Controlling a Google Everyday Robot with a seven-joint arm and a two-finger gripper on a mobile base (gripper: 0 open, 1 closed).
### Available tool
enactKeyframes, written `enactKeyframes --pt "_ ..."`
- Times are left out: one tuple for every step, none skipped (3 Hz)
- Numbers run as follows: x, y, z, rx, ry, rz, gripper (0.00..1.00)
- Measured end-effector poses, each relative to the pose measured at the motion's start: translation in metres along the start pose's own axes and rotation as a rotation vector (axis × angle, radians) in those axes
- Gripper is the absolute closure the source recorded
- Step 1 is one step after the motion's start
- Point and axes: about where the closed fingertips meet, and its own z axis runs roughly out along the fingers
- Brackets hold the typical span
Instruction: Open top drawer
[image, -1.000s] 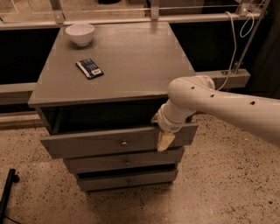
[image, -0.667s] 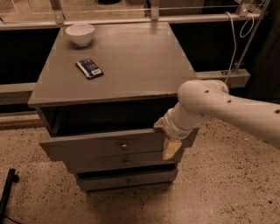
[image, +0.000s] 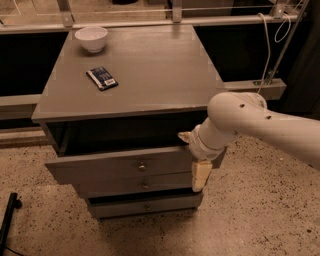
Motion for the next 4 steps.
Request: enactKeyframes --pt "0.004 -0.013 0.010 -0.047 0.021 -0.001 0.02" --pt "0.017 -0.031 0.030 -0.115 0.039 0.024 0.21" --pt "0.017 -0.035 0.037 -0.154 0.052 0.028 0.50" --pt "0.009 -0.015 0.034 -0.183 0.059 0.016 0.55"
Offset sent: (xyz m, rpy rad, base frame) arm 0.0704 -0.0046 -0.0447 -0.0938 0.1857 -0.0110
